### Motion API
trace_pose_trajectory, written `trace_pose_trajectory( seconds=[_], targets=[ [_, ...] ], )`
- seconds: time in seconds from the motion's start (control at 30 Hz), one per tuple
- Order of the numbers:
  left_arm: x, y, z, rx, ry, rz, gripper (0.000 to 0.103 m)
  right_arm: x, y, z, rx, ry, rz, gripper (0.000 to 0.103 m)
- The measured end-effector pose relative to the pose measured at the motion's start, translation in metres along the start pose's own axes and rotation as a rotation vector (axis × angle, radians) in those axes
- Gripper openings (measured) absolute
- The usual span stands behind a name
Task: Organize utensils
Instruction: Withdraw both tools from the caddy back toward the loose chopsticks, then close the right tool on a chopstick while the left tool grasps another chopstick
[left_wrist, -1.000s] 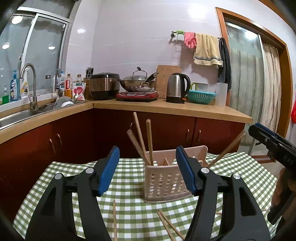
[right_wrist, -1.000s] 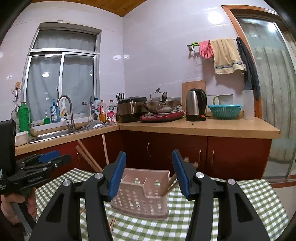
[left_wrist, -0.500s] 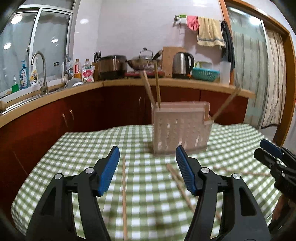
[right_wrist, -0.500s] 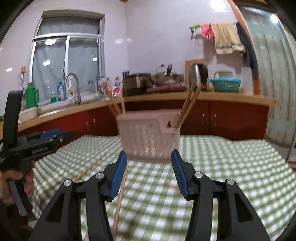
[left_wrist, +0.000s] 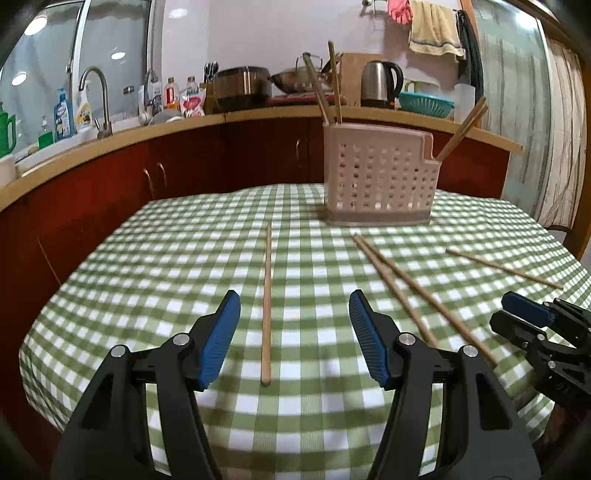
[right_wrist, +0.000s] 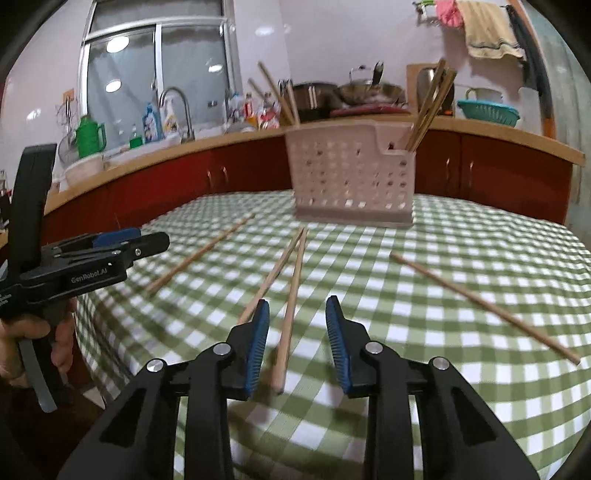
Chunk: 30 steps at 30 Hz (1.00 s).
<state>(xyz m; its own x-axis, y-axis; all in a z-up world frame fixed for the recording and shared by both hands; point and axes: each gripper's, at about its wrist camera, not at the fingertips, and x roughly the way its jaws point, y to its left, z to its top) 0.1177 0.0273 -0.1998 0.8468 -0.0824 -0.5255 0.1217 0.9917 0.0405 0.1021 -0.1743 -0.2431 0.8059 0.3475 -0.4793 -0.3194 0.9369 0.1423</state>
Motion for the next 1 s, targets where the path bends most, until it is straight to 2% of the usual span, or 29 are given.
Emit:
trace_pose_trajectory(
  seconds=[0.13, 0.27, 0.4, 0.67, 0.8, 1.0],
  targets=[
    [0.005, 0.001, -0.01, -0.004, 0.029, 0.003, 0.054, 0.01, 0.003, -0.009, -0.009, 0.066, 0.006, 0.026],
    [0.011, 0.004, -0.015, -0.016, 0.05, 0.006, 0.054, 0.016, 0.005, -0.014, -0.016, 0.11, 0.007, 0.02],
    [0.015, 0.006, -0.02, -0.028, 0.065, 0.005, 0.054, 0.015, 0.002, -0.016, -0.003, 0.112, 0.001, 0.007],
    [0.018, 0.003, -0.026, -0.029, 0.086, 0.003, 0.052, 0.003, -0.022, -0.013, 0.05, 0.081, -0.06, 0.007],
    [0.022, 0.006, -0.031, -0.052, 0.103, 0.001, 0.044, -0.002, -0.039, -0.013, 0.085, 0.073, -0.089, 0.007],
    [0.022, 0.016, -0.038, -0.104, 0.105, 0.01, 0.025, -0.006, -0.044, -0.015, 0.106, 0.066, -0.09, 0.007]
  ],
)
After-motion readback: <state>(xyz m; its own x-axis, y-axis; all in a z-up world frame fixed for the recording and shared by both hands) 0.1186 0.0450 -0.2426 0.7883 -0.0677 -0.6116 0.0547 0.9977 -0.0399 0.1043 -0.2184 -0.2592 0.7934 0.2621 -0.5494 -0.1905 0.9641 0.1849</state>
